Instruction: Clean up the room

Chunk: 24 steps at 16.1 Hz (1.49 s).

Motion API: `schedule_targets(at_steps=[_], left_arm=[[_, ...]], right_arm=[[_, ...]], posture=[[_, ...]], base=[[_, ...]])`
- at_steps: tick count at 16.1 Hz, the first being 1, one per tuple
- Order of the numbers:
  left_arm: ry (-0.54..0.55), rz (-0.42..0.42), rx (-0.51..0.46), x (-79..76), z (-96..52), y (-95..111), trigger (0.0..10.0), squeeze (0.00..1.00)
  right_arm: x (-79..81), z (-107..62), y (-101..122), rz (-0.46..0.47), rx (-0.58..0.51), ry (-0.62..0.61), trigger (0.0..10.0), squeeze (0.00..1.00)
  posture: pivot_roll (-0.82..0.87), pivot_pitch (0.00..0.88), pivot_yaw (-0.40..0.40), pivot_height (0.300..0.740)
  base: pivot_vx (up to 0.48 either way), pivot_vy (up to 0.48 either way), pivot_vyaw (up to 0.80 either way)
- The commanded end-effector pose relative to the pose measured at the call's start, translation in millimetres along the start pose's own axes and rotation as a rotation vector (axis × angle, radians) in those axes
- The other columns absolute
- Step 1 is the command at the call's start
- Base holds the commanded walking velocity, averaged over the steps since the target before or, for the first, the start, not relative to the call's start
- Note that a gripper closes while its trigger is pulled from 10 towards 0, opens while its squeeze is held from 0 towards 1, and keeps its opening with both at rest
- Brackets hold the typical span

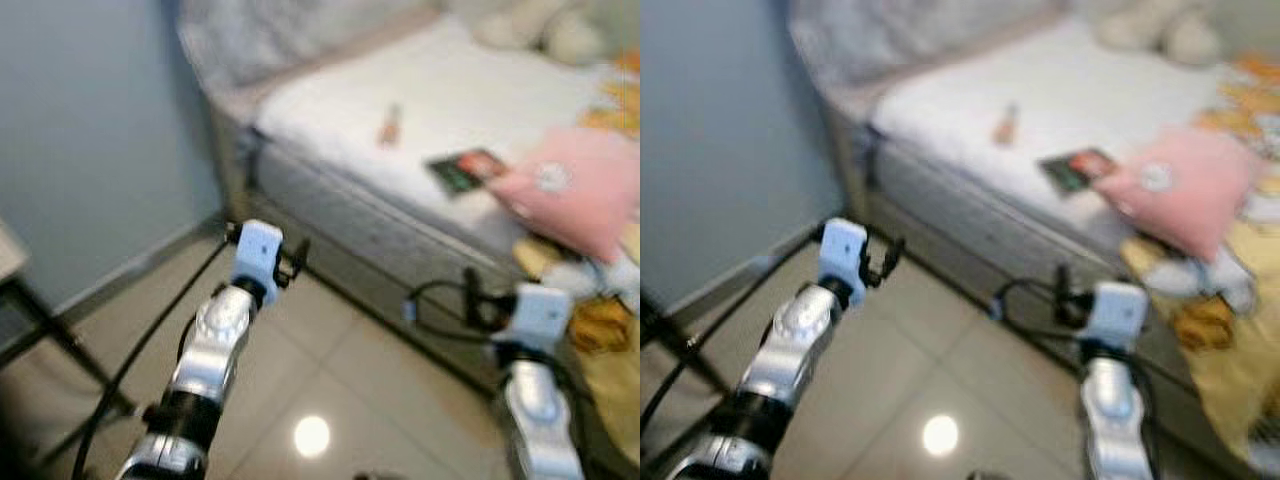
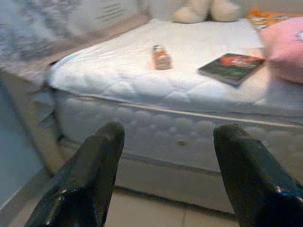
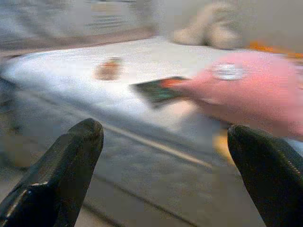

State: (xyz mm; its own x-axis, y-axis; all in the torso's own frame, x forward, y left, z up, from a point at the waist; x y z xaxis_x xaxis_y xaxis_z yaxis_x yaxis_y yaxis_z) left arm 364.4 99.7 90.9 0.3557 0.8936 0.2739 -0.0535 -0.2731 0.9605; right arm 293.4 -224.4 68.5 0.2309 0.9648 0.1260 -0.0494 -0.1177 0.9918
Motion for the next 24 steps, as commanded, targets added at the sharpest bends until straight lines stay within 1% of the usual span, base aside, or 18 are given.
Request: schedule_targets(at_steps=[1,3,6,7,8,10,14,17,19,20,21,24], left_arm=[[-0.012,0.002,-0.037,-1.6,4.4,11.2,10.0,0.00],[0.019,-0.023,-0.045,2.4,5.1,13.7,10.0,0.00],[0.059,-0.055,-0.055,11.3,5.7,14.9,10.0,0.00],[0.062,-0.064,-0.054,12.2,5.6,14.7,10.0,0.00],[0.059,-0.068,-0.054,11.8,5.4,14.6,10.0,0.00],[0.049,-0.065,-0.053,9.9,4.3,13.4,10.0,0.00],[0.060,-0.064,-0.050,15.3,4.6,11.7,10.0,0.00],[0.066,-0.055,-0.039,17.0,5.8,9.7,10.0,0.00],[0.088,-0.046,-0.014,19.6,6.0,5.1,10.0,0.00],[0.110,-0.091,-0.032,22.5,4.1,6.9,10.0,0.00],[0.132,-0.094,-0.033,25.0,3.4,7.3,10.0,0.00],[0.137,-0.090,-0.051,25.7,4.0,12.0,10.0,0.00]], right_arm=[[-6.5,1.2,-4.9,-0.029,0.023,-0.029,10.0,0.00],[1.8,-0.4,-10.0,-0.038,0.044,0.014,10.0,0.00],[24.5,-3.3,-11.5,-0.049,0.043,0.104,10.0,0.00],[29.1,-3.8,-13.8,-0.035,0.058,0.118,10.0,0.00],[29.9,-3.5,-15.8,-0.018,0.069,0.116,10.0,0.00],[30.5,-2.3,-18.4,-0.020,0.079,0.123,10.0,0.00],[35.7,-1.0,-19.3,-0.029,0.082,0.160,10.0,0.00],[35.3,0.2,-20.6,-0.036,0.087,0.164,10.0,0.00],[39.1,0.6,-20.2,-0.048,0.076,0.189,10.0,0.00],[43.4,-0.3,-24.6,-0.058,0.101,0.210,10.0,0.00],[45.2,0.0,-25.1,-0.061,0.104,0.212,10.0,0.00],[49.0,-0.9,-26.1,-0.057,0.102,0.223,10.0,0.00]], posture=[[0.00,0.000,-0.026,0.740],[-0.01,0.000,-0.027,0.740],[-0.01,0.000,-0.027,0.740],[0.00,0.000,-0.029,0.740],[0.00,0.000,-0.029,0.740],[0.00,0.000,-0.031,0.740],[0.01,0.000,-0.037,0.740],[0.02,0.000,-0.043,0.740],[0.02,0.000,-0.045,0.740],[0.02,0.000,-0.046,0.740],[0.02,0.000,-0.044,0.740],[0.02,0.000,-0.042,0.740]], base=[[0.435,0.000,-0.59],[0.480,0.000,0.00],[0.480,0.000,0.00],[0.480,0.000,-0.69],[0.480,0.000,-0.65],[0.480,0.000,-0.65],[0.480,0.000,-0.65],[0.447,0.000,-0.65],[0.000,0.000,-0.71],[0.000,0.000,0.00],[0.431,0.000,0.00],[0.440,0.000,0.00]])
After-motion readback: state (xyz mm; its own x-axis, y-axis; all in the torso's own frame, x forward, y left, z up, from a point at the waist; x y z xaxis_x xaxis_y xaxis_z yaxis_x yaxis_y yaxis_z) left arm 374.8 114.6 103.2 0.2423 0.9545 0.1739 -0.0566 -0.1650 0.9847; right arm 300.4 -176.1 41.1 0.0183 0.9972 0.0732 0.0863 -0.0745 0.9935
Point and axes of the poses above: a point about 5 cm out from each wrist's last joint towards the gripper, its own z axis pointing out of the wrist towards the gripper, its own y axis along the axis of the wrist's last joint, x = y × z, the point moved 5 cm from there along z, pointing out of the wrist towards the gripper, and after that the axes turned 9 degrees about z, right-handed, at the moved point
